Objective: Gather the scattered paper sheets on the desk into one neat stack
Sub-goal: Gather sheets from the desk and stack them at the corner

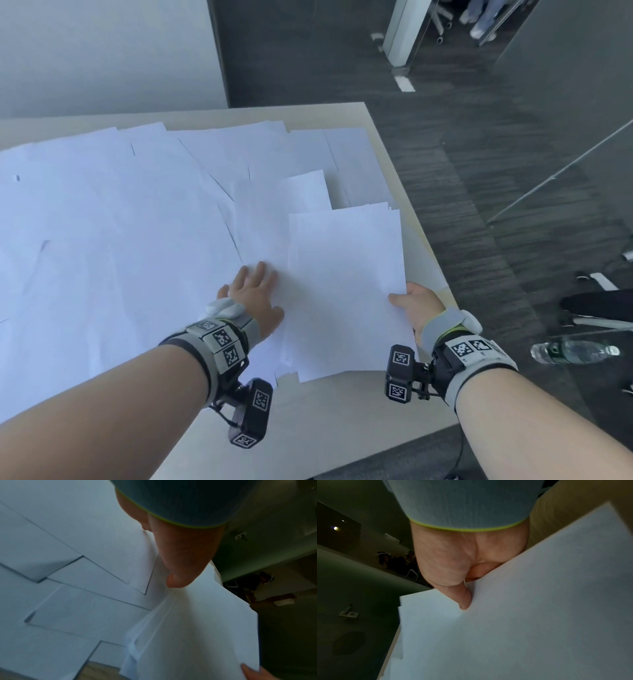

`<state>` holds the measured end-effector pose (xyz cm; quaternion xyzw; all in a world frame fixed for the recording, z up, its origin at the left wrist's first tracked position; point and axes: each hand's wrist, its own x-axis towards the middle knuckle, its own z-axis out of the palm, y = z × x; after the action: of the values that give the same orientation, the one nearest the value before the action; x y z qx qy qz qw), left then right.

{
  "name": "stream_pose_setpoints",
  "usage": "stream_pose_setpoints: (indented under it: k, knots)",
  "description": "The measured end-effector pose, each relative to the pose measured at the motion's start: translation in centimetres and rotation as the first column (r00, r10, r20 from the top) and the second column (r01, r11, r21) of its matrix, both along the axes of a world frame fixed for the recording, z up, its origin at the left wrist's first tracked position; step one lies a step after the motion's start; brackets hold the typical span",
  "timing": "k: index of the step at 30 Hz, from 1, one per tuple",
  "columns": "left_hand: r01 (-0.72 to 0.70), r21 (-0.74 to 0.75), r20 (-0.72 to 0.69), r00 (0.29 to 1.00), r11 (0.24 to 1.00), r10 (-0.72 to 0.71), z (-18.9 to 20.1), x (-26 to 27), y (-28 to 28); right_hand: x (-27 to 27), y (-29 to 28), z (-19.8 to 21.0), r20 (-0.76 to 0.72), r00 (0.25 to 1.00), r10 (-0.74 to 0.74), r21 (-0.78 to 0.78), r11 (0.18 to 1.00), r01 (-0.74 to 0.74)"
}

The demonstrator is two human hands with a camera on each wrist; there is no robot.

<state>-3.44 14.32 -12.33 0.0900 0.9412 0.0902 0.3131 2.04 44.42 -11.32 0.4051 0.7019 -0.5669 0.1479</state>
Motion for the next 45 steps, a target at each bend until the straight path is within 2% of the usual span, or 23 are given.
stream_pose_setpoints:
  k: [5,8,11,14,17,20,23,25,26,27,28,30,32,34,38,43,45]
  knots:
    - [0.053,0.033,-0.004,0.999,0.998,-0.053,0.0,1.2,-0.1,-1.3,-1.5,-1.0,-0.001,1.000,0.005,-0.107,0.994,-0.005]
    - [-0.022,0.098,0.025,0.999,0.995,0.019,-1.4,1.1,-1.0,-1.8,-2.2,-1.1,0.007,0.996,0.088,-0.099,0.991,-0.087]
    - [-0.059,0.189,-0.007,0.998,0.980,0.062,-0.3,1.1,-1.2,-2.0,-2.2,-0.9,-0.005,0.989,0.150,-0.035,0.988,-0.151]
    - [-0.213,0.290,-0.050,0.970,0.933,0.237,0.9,0.7,-1.1,-1.8,-1.5,-0.4,-0.072,0.993,0.091,-0.012,0.996,-0.092]
    - [-0.394,0.394,0.010,0.905,0.830,0.425,1.3,-0.4,-1.0,-1.4,-0.7,0.8,-0.117,0.993,0.034,-0.029,0.999,-0.037]
    - [-0.537,0.530,0.129,0.816,0.656,0.563,2.8,-1.8,-0.5,-1.1,-0.3,2.1,-0.165,0.986,0.005,-0.084,0.996,-0.019]
    - [-0.614,0.640,0.251,0.736,0.463,0.629,4.4,-3.3,-0.2,-1.1,-0.3,2.9,-0.208,0.978,-0.011,-0.146,0.989,-0.020]
    - [-0.653,0.660,0.307,0.686,0.372,0.660,4.9,-4.1,-0.4,-1.4,-0.3,3.1,-0.229,0.973,-0.028,-0.147,0.989,-0.006]
    - [-0.675,0.648,0.347,0.674,0.353,0.652,5.1,-4.3,-0.5,-1.4,-0.3,3.2,-0.238,0.970,-0.044,-0.137,0.990,0.011]
    - [-0.691,0.628,0.382,0.674,0.357,0.632,5.2,-4.4,-0.6,-1.5,-0.3,3.2,-0.248,0.967,-0.061,-0.124,0.992,0.031]
    - [-0.702,0.586,0.407,0.687,0.404,0.602,5.2,-4.3,-0.5,-1.6,-0.2,3.2,-0.259,0.962,-0.082,-0.108,0.993,0.055]
    - [-0.680,0.474,0.418,0.733,0.559,0.537,4.7,-3.6,-0.7,-1.5,0.0,3.1,-0.282,0.949,-0.142,-0.096,0.988,0.119]
    - [-0.595,0.360,0.384,0.797,0.719,0.467,3.8,-2.6,-1.1,-1.4,0.5,2.9,-0.295,0.928,-0.226,-0.094,0.974,0.207]
    - [-0.535,0.304,0.337,0.834,0.788,0.437,3.4,-2.0,-1.2,-1.3,0.9,2.9,-0.308,0.900,-0.310,-0.112,0.951,0.289]
    - [-0.490,0.301,0.298,0.863,0.818,0.407,4.8,-2.1,0.0,-1.0,1.8,3.5,-0.325,0.865,-0.382,-0.157,0.924,0.349]
    - [-0.624,0.445,0.313,0.781,0.643,0.541,6.3,-3.4,0.5,-0.6,2.2,4.2,-0.323,0.857,-0.401,-0.224,0.912,0.342]
    - [-0.634,0.470,0.356,0.773,0.614,0.526,6.6,-3.7,0.8,-0.5,3.0,4.8,-0.346,0.842,-0.415,-0.219,0.908,0.358]
